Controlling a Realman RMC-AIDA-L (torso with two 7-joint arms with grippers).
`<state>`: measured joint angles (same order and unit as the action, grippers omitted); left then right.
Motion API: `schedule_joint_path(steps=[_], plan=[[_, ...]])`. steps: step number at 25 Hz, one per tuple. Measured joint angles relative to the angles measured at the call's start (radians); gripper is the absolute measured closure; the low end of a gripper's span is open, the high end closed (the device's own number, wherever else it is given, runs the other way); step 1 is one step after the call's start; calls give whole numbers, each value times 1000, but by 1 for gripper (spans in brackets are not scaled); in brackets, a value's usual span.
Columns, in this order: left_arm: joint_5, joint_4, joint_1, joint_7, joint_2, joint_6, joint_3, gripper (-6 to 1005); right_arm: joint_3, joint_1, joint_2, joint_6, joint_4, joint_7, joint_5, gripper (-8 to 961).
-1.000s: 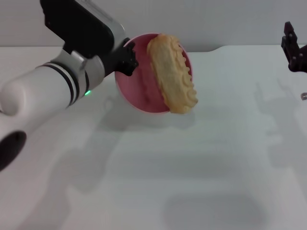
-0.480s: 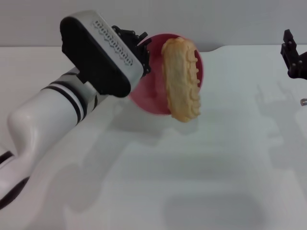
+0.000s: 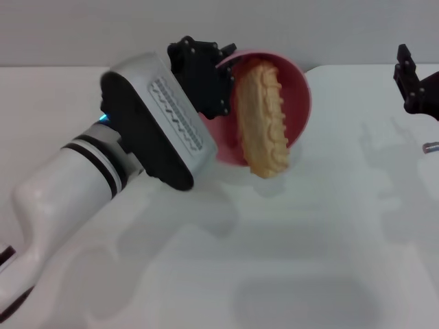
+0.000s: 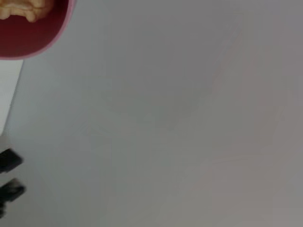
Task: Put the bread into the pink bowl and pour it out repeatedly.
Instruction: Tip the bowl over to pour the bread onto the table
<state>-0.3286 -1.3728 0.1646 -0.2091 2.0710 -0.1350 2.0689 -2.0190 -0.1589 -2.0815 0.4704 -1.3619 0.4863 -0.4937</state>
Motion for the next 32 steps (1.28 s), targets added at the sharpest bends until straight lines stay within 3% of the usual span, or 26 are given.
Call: schedule_joint_path(steps=[9, 10, 13, 15, 19, 20, 32], plan=[[5, -5, -15, -113, 2, -44, 14, 949, -5, 3, 0, -3, 0, 0, 3, 386], [49, -3, -46, -196, 6, -184, 4, 949, -5, 4, 0, -3, 1, 0, 3, 386], [80, -2, -44, -214, 5, -193, -1, 949, -6, 6, 1, -3, 2, 0, 3, 385], [190, 32, -37, -326, 4, -262, -3, 949, -6, 8, 1, -3, 1, 0, 3, 385], [217, 42, -36, -361, 4, -282, 0, 949, -6, 10, 1, -3, -1, 0, 4, 384], [294, 66, -25, -481, 4, -308, 4, 949, -6, 11, 1, -3, -2, 0, 7, 384], [322, 106, 10, -824, 4, -240, -46, 949, -6, 12, 3, -10, -6, 6, 11, 382]])
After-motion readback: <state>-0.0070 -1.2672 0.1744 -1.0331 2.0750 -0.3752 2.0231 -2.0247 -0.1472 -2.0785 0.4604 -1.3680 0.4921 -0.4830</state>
